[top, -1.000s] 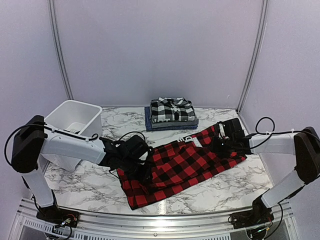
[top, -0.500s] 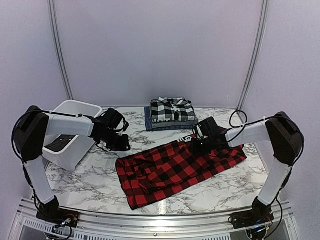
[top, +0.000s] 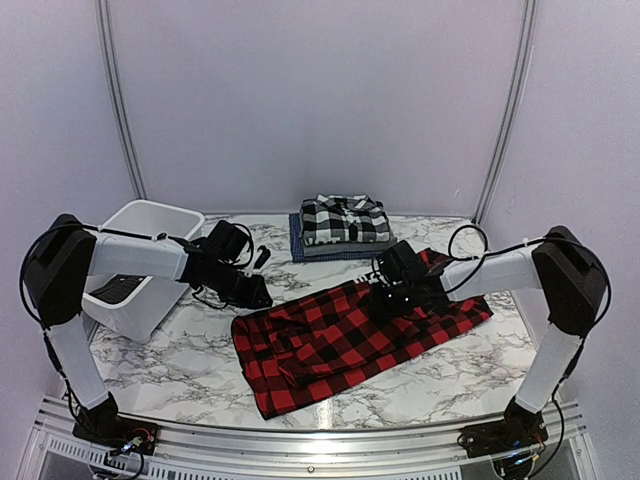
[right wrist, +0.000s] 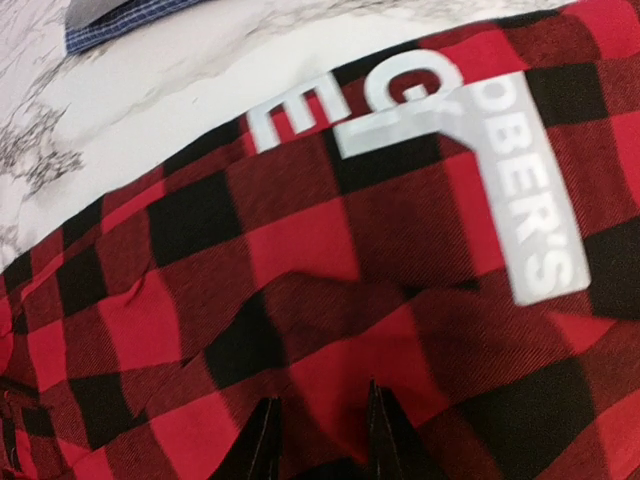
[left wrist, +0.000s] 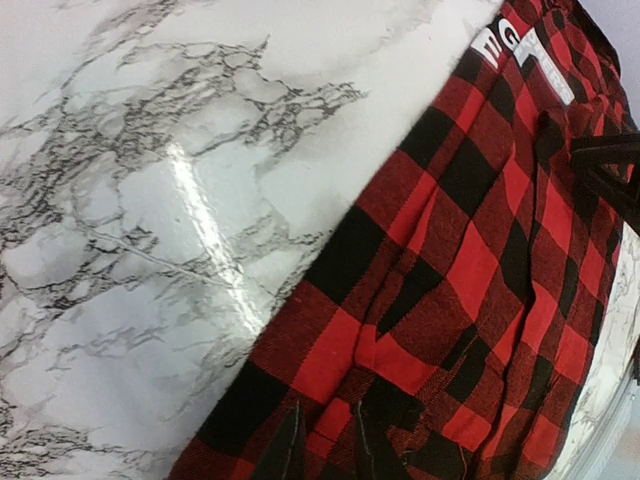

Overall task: Fold and stack the long sleeve shirts
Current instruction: Smooth out the rectangle-folded shirt at the center of the board.

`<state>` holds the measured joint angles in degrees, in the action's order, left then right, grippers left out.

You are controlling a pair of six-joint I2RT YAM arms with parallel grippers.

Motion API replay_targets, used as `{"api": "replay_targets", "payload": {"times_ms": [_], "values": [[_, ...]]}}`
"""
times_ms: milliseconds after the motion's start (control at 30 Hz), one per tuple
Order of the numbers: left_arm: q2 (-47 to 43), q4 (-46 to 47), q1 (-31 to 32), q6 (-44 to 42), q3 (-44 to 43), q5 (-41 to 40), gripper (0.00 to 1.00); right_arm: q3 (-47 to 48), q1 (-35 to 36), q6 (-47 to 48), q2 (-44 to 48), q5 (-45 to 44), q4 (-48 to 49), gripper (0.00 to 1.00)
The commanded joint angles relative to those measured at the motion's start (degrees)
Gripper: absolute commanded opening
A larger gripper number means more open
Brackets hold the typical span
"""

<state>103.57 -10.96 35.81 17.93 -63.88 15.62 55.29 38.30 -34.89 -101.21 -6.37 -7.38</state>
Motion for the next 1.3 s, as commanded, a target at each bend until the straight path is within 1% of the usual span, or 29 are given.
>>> {"api": "replay_targets", "payload": {"times_ms": [0, 167, 267, 367, 567, 667, 800, 900, 967, 1000, 1100, 1200, 1267], "values": [[-0.5, 3.4, 2.3, 0.8, 4.1, 2.0, 0.18, 2.9, 7.8, -6.0, 3.0, -5.7, -6.1, 0.26], [-0.9, 5.0, 3.6, 1.9, 9.3, 1.2, 0.17, 5.7, 17.6, -12.3, 2.7, -8.2, -8.0, 0.26], [-2.1, 4.9, 4.1, 4.1, 11.9, -1.0, 0.16, 8.7, 23.4, -15.6, -0.1, -9.4, -9.0, 0.26], [-6.0, 4.6, 4.1, 6.1, 14.0, -3.7, 0.17, 11.8, 28.2, -18.5, -4.0, -9.8, -10.4, 0.26], [-16.8, 1.7, 3.9, 8.1, 16.1, -9.2, 0.21, 11.4, 32.1, -23.7, -10.7, -6.9, -5.6, 0.25], [-21.8, 0.0, 3.4, 8.9, 17.8, -11.2, 0.23, 12.4, 34.1, -25.6, -12.7, -8.1, -7.7, 0.25], [-26.0, -1.3, 2.1, 9.5, 21.0, -12.9, 0.25, 14.8, 37.1, -26.6, -10.9, -12.6, -12.2, 0.27], [-26.5, -1.6, 0.4, 10.6, 21.8, -12.1, 0.26, 17.1, 38.6, -25.5, -10.2, -14.4, -15.2, 0.33], [-26.1, -1.8, -0.4, 10.9, 21.4, -11.5, 0.31, 19.8, 40.1, -25.0, -11.2, -15.5, -18.1, 0.38], [-25.9, -1.8, -0.5, 10.7, 21.1, -11.4, 0.34, 21.3, 40.9, -24.7, -11.9, -16.0, -19.6, 0.42], [-23.5, -2.1, -0.6, 8.3, 18.6, -11.0, 0.41, 25.8, 43.4, -24.7, -14.4, -17.3, -23.9, 0.5], [-20.1, -4.0, -0.6, 4.8, 14.8, -10.7, 0.44, 26.5, 44.3, -26.5, -14.3, -18.1, -26.1, 0.53], [-17.5, -4.6, -0.6, 2.1, 12.5, -9.9, 0.46, 23.1, 44.3, -29.0, -11.3, -18.4, -25.6, 0.53]]}}
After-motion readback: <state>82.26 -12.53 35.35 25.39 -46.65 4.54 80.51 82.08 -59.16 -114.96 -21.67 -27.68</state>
